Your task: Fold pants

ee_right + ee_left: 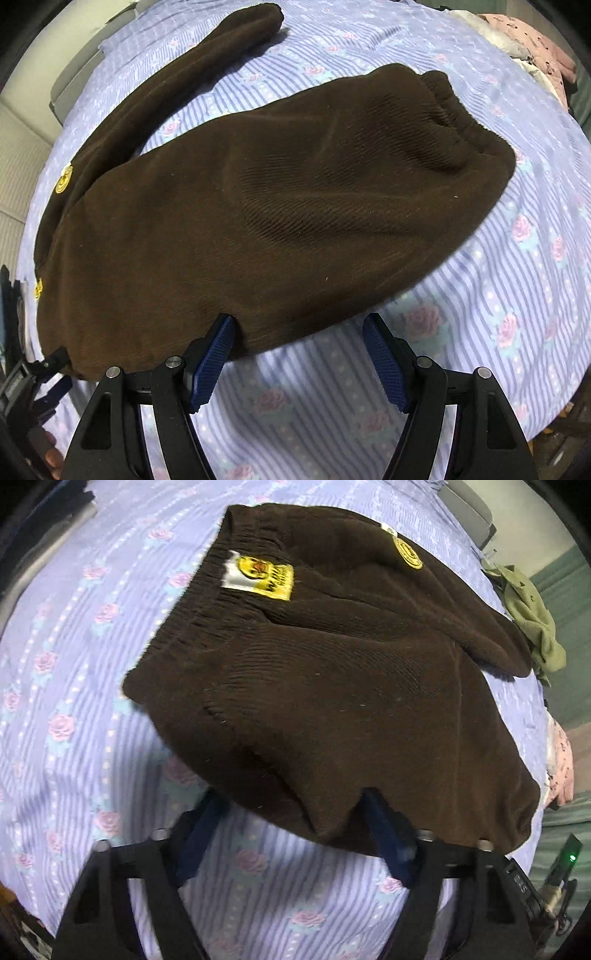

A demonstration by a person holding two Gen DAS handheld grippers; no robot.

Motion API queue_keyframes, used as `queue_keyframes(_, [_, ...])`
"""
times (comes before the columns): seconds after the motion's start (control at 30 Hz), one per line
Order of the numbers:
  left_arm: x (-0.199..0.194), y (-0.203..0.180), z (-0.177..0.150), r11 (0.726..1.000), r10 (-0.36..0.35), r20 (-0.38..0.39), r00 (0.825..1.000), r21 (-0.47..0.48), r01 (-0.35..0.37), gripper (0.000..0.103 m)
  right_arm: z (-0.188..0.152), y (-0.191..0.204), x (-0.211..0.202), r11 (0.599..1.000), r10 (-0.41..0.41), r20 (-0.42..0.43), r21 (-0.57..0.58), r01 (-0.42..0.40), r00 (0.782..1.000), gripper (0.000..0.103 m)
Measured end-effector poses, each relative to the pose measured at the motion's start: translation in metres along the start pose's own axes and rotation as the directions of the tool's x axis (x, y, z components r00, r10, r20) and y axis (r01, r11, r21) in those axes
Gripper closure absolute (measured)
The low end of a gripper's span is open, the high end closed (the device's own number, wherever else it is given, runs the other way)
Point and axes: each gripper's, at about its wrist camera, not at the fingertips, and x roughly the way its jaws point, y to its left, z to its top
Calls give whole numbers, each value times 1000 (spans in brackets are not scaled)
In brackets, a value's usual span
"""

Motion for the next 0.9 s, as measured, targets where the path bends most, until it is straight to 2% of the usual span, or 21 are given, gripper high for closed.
queue_keyframes(0.03, [1, -3, 1, 1000, -1, -4, 1000, 13, 1, 44, 2, -2, 3, 1000, 11, -6, 19, -11, 1000, 31])
queue_keyframes(0.1, [-1, -11, 3, 999, 14, 11, 1000, 41, -14, 61, 7, -4, 2, 999, 31, -1, 40, -31, 1000, 35])
queue_keyframes(0.17, [-8, -18, 3, 997, 36, 29, 999, 66, -38, 69, 11, -6, -1, 998, 40, 5, 43, -40, 999, 46])
queue_keyframes(0.23, [-15, -22, 2, 994, 55, 46, 997, 92, -59, 76, 15, -8, -5, 999, 25, 12, 41, -25, 1000, 71])
queue_keyframes(0.33, [-29, -31, 0, 988, 71, 63, 995, 133, -79, 79, 18, -9, -16, 999, 11, 7, 46, -11, 1000, 84])
queue_keyframes(0.53, [-65, -18, 1, 995, 52, 74, 996, 76, -57, 81, 7, 24, -95, 994, -15, 88, -103, 24, 996, 87])
queue_keyframes(0.7, [-78, -21, -1, 993, 70, 50, 996, 88, -74, 81, 0, 28, -118, 979, -52, 75, -191, 66, 996, 88])
queue_keyframes(0.8, [-87, -27, 6, 995, 69, 51, 996, 66, -72, 81, 15, 30, -127, 980, -55, 64, -187, 66, 996, 88])
queue_keyframes(0.9, [-95, -35, 20, 997, 63, 49, 997, 36, -65, 81, 40, 41, -147, 973, -48, 122, -218, 74, 991, 88])
